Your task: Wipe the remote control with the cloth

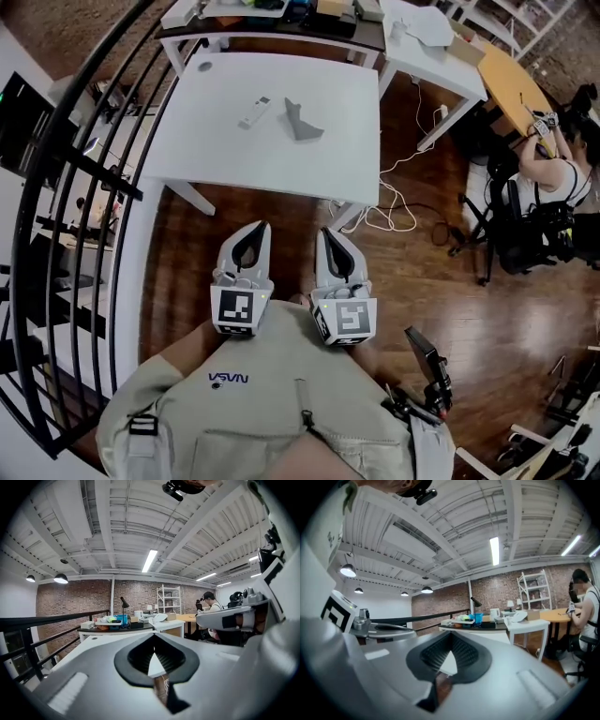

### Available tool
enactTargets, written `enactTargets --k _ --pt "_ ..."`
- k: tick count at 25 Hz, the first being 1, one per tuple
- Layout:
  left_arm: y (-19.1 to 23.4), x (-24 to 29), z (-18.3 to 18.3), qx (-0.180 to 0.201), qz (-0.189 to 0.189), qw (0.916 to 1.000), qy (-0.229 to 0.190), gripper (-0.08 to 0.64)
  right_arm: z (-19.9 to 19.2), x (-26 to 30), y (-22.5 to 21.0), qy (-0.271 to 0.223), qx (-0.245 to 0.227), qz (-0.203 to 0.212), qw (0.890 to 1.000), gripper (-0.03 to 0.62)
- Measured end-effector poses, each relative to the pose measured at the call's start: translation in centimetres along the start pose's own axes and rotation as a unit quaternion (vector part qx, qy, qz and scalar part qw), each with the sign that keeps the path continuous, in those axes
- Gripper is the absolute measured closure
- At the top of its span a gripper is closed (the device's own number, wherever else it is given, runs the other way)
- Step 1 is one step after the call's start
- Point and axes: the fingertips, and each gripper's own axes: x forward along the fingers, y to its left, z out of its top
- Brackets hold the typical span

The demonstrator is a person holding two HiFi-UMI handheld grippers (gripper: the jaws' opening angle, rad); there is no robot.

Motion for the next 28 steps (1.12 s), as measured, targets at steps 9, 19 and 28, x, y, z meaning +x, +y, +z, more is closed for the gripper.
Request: enactTargets --k 9,19,28 --pt "6.8 7.9 0.8 0.018 -0.066 0.9977 0.002 0.555 1.3 9.5 -0.7 0.021 -0.013 -0.051 0.998 0.589" --pt "15.6 13.2 1.2 0.006 -0.087 0.9962 0.004 0.555 2.2 19.2 -1.1 0.053 -0.027 -0.104 0.993 0.589" --pt "17.1 17.3 0.1 0.018 -0.056 0.998 0.02 0.555 0.6 24.2 -4.7 0.081 -0.042 -0.084 0.992 0.588"
